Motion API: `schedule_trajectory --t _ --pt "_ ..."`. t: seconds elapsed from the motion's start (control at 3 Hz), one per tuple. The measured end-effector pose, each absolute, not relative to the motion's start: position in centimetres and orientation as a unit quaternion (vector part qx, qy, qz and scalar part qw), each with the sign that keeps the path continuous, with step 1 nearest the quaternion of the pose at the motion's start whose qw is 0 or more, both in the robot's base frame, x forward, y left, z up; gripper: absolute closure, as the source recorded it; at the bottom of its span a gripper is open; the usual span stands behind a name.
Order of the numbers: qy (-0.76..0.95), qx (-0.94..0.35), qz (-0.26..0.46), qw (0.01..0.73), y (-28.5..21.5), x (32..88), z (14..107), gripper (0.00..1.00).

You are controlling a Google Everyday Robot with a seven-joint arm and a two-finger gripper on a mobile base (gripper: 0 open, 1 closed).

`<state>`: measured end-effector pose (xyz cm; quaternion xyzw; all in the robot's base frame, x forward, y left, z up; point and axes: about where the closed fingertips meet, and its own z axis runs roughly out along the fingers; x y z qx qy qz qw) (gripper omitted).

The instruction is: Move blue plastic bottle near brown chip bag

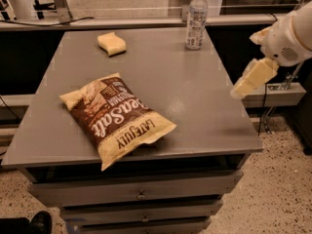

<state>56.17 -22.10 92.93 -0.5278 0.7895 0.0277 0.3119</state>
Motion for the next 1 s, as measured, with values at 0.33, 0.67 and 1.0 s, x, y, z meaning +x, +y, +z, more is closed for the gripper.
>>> schedule_trajectory --t 0.33,0.67,1.0 --pt "0.785 -0.478 0.058 0.389 -22.2 62.6 92.6 0.0" --pt "0.771 -0.404 0.091 0.484 -21.7 68.8 94.2 0.0" --pt "0.771 -0.404 0.091 0.484 -21.7 68.8 94.2 0.0"
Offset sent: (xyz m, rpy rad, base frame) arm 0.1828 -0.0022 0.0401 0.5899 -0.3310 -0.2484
